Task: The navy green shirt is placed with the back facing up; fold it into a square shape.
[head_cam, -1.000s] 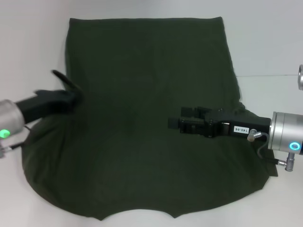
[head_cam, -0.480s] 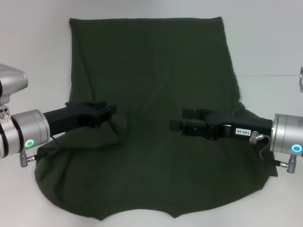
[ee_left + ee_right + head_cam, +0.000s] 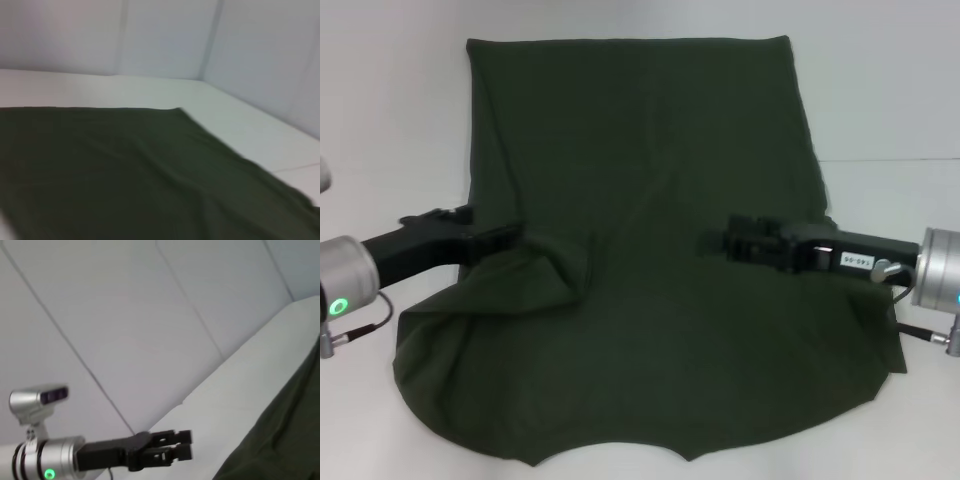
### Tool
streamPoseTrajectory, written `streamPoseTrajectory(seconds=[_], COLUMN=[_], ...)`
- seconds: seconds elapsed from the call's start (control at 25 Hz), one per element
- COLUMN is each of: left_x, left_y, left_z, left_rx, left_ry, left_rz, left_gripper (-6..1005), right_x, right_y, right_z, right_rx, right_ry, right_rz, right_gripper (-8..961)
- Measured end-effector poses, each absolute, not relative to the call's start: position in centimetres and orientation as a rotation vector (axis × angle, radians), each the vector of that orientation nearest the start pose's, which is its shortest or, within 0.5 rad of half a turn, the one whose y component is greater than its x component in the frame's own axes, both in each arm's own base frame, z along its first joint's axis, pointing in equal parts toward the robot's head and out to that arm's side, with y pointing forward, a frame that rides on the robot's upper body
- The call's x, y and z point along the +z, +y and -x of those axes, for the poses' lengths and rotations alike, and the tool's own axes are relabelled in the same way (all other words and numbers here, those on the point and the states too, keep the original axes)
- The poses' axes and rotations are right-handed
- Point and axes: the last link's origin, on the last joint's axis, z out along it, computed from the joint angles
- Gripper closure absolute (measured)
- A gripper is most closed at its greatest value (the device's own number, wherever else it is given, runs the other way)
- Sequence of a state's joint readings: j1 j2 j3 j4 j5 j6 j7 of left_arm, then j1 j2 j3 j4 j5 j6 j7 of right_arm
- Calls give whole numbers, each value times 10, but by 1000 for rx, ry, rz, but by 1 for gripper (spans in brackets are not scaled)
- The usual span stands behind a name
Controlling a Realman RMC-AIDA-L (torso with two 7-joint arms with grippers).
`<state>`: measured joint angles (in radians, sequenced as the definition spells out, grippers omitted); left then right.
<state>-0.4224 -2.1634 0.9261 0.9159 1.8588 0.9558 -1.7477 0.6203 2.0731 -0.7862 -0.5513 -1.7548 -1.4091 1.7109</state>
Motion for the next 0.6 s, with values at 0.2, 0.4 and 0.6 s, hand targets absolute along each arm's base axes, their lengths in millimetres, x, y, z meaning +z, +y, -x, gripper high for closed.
streamPoseTrajectory(seconds=[0.2, 0.4, 0.6], left_x=[17, 12, 11], left_y=[378, 374, 375], left_z=[293, 308, 311], left_rx=[-494, -398, -365], left_ry=[-970, -986, -967], left_rz=[2103, 2094, 2094], left_gripper=[280, 55, 39], right_x=[6, 17, 20], right_y=[373, 379, 383], right_z=[-231, -232, -229], right_rx=[993, 986, 984], right_ry=[1162, 1225, 1230], right_rz=[2486, 2465, 2466], right_gripper=[54, 54, 53])
